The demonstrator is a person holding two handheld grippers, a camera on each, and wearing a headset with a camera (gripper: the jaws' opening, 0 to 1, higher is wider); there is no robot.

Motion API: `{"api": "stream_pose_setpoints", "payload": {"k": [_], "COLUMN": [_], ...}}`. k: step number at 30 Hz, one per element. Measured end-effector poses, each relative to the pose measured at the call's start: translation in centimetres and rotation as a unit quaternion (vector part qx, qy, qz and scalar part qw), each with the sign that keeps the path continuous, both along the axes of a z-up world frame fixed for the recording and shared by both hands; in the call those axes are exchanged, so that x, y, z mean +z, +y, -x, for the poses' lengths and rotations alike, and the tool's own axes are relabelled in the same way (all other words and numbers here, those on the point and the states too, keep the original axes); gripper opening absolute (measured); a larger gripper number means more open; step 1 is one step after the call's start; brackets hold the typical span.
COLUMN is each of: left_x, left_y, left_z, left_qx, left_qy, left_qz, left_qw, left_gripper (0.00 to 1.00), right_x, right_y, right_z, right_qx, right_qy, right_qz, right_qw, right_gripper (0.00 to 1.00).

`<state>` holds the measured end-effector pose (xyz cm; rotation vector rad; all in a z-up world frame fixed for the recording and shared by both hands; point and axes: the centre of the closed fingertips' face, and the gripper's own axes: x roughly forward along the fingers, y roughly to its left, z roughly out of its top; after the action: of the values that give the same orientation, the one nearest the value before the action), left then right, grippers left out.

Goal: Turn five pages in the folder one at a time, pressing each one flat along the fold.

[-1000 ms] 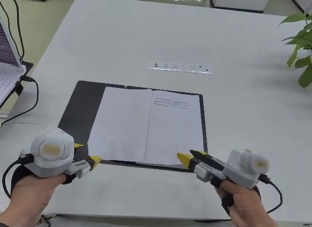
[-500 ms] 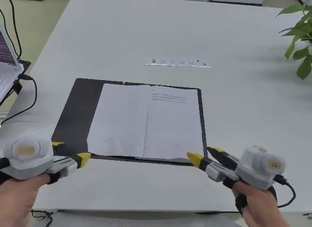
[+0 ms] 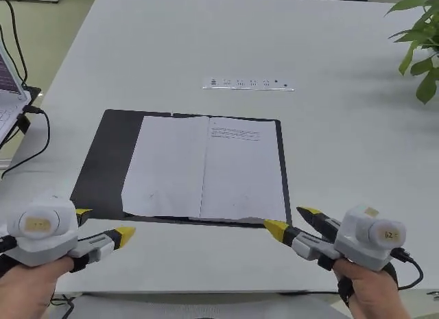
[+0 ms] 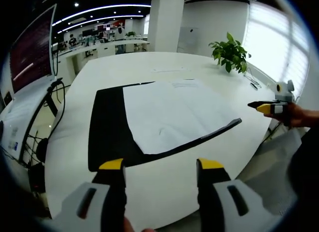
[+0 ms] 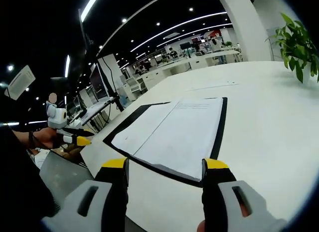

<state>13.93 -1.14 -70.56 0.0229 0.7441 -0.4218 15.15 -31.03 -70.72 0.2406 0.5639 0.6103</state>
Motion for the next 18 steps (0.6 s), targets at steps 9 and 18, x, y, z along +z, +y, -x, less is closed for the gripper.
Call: {"api": "stream_pose_setpoints", "payload": {"k": [9, 18], "left_x": [0.2, 0.0], "left_y": [-2.3, -4.4], "left_z": [-0.5, -0.9], "left_qx": [-0.03, -0.06], "left_qy": [-0.004, 0.002], "left_qz": [-0.001, -0.003], "left_qw": [0.9996, 0.9982], "left_gripper": [0.58, 0.6], "right_x": [0.2, 0.1], "right_y": [-0.3, -0.4], "right_z": [0.1, 0.1], "right_qx": [-0.001, 0.001], "right_qy": [0.002, 0.005], "right_qz": [-0.006, -0.006], "right_qw": [1.0, 1.0], "right_gripper": [0.58, 0.59]}}
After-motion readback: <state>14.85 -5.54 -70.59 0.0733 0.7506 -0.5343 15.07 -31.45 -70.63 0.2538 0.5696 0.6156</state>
